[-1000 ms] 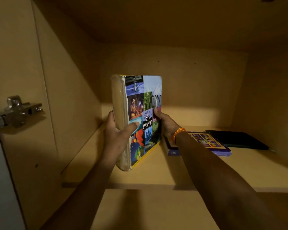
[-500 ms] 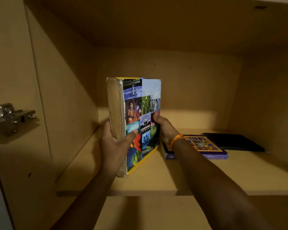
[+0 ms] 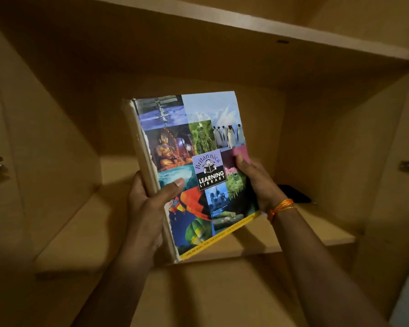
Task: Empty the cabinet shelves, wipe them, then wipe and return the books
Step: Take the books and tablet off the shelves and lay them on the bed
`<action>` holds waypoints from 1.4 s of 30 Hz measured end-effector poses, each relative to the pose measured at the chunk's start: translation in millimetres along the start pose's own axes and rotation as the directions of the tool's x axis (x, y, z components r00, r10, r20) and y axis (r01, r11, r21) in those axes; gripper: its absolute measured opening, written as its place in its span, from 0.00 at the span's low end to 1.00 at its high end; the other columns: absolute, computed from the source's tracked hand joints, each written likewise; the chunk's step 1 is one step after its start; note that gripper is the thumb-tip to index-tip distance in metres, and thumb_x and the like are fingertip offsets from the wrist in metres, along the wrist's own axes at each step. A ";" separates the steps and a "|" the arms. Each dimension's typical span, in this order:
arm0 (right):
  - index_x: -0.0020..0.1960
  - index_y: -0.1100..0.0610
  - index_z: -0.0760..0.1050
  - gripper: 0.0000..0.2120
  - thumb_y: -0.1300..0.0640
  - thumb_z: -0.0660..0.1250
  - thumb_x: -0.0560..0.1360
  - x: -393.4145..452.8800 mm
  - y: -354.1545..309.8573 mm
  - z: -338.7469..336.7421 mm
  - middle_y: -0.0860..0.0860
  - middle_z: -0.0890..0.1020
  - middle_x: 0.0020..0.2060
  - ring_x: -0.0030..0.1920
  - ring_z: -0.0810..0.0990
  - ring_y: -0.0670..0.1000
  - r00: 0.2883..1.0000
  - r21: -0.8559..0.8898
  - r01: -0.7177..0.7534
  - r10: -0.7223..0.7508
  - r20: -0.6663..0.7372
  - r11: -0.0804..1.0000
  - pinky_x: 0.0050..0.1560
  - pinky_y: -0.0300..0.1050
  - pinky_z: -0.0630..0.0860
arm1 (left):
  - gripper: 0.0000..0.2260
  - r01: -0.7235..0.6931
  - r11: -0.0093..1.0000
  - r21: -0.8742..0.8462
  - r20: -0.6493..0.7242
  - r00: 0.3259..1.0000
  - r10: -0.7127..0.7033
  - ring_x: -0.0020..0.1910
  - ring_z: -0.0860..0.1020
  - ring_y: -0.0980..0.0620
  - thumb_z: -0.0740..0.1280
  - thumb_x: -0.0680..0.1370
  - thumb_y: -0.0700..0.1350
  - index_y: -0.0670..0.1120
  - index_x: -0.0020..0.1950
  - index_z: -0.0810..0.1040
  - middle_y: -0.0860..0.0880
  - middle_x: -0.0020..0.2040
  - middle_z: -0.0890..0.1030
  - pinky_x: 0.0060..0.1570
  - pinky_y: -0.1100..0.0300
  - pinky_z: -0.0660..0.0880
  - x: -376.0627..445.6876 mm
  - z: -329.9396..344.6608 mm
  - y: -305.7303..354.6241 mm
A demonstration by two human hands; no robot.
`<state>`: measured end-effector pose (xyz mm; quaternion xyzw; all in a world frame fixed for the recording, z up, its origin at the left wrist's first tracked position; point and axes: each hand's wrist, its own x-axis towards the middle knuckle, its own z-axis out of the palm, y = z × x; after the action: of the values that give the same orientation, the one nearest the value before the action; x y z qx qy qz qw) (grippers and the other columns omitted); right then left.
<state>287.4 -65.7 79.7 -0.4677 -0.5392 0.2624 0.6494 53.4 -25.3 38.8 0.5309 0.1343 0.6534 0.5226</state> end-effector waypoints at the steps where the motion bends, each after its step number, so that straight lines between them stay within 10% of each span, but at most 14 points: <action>1: 0.62 0.61 0.79 0.21 0.46 0.63 0.80 -15.7 -5.6 -11.0 0.59 0.86 0.54 0.55 0.85 0.58 1.000 -0.029 -0.008 0.007 -0.024 1.000 0.54 0.50 0.81 | 0.24 0.042 0.999 -0.032 0.018 0.999 -0.041 0.51 0.85 0.48 0.79 0.65 0.39 0.47 0.59 0.79 0.49 0.51 0.87 0.48 0.55 0.81 -4.8 7.3 -6.7; 5: 0.58 0.59 0.81 0.17 0.47 0.65 0.80 -73.1 -19.2 -47.6 0.57 0.86 0.51 0.53 0.85 0.57 0.985 -0.094 -0.017 0.000 -0.173 0.995 0.55 0.50 0.82 | 0.28 0.184 0.973 -0.139 0.091 0.981 -0.173 0.59 0.82 0.35 0.80 0.61 0.47 0.48 0.61 0.81 0.39 0.60 0.83 0.62 0.31 0.75 -22.7 37.7 -29.7; 12: 0.57 0.62 0.81 0.18 0.49 0.69 0.76 -182.4 -30.6 -96.7 0.55 0.87 0.47 0.46 0.86 0.52 0.885 -0.150 0.005 -0.074 -0.459 0.989 0.45 0.46 0.82 | 0.33 0.428 0.879 -0.212 0.315 0.881 -0.353 0.55 0.82 0.30 0.82 0.59 0.47 0.38 0.62 0.79 0.34 0.59 0.82 0.57 0.26 0.74 -74.3 91.9 -56.9; 20: 0.57 0.59 0.82 0.17 0.47 0.71 0.76 -317.9 -42.2 -117.3 0.59 0.86 0.50 0.53 0.85 0.64 0.664 -0.226 -0.063 -0.128 -0.737 0.972 0.55 0.66 0.80 | 0.23 0.593 0.794 -0.130 0.598 0.686 -0.415 0.56 0.84 0.38 0.79 0.65 0.42 0.41 0.60 0.82 0.41 0.57 0.85 0.58 0.41 0.79 -149.1 144.8 -70.7; 24: 0.56 0.57 0.83 0.18 0.44 0.71 0.77 -390.1 -43.7 -115.3 0.59 0.86 0.49 0.52 0.85 0.64 0.523 -0.275 -0.126 -0.171 -0.835 0.953 0.53 0.68 0.80 | 0.14 0.674 0.736 -0.055 0.734 0.528 -0.428 0.46 0.86 0.44 0.74 0.66 0.35 0.41 0.51 0.84 0.44 0.47 0.87 0.45 0.51 0.83 -199.3 162.6 -71.5; 34: 0.56 0.58 0.82 0.17 0.45 0.72 0.77 -574.9 -88.4 -85.0 0.60 0.86 0.50 0.52 0.84 0.66 0.148 -0.266 -0.240 -0.236 -0.960 0.933 0.54 0.68 0.80 | 0.27 0.784 0.610 0.119 0.914 0.153 -0.375 0.59 0.81 0.32 0.81 0.64 0.47 0.42 0.60 0.82 0.37 0.60 0.83 0.63 0.32 0.73 -340.2 213.9 -38.3; 42: 0.54 0.63 0.82 0.18 0.48 0.71 0.76 -715.4 -125.9 -45.9 0.61 0.86 0.48 0.48 0.85 0.60 -0.167 -0.230 -0.240 -0.274 -0.947 0.943 0.52 0.61 0.83 | 0.20 0.727 0.643 0.241 0.953 -0.054 -0.297 0.54 0.84 0.38 0.78 0.63 0.46 0.46 0.54 0.85 0.42 0.53 0.86 0.60 0.37 0.78 -472.1 240.9 21.2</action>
<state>109.2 -738.7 -132.7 -0.5936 0.1095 -0.2934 0.7413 191.0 -515.3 -110.6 0.6127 -0.1423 -0.0696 0.7743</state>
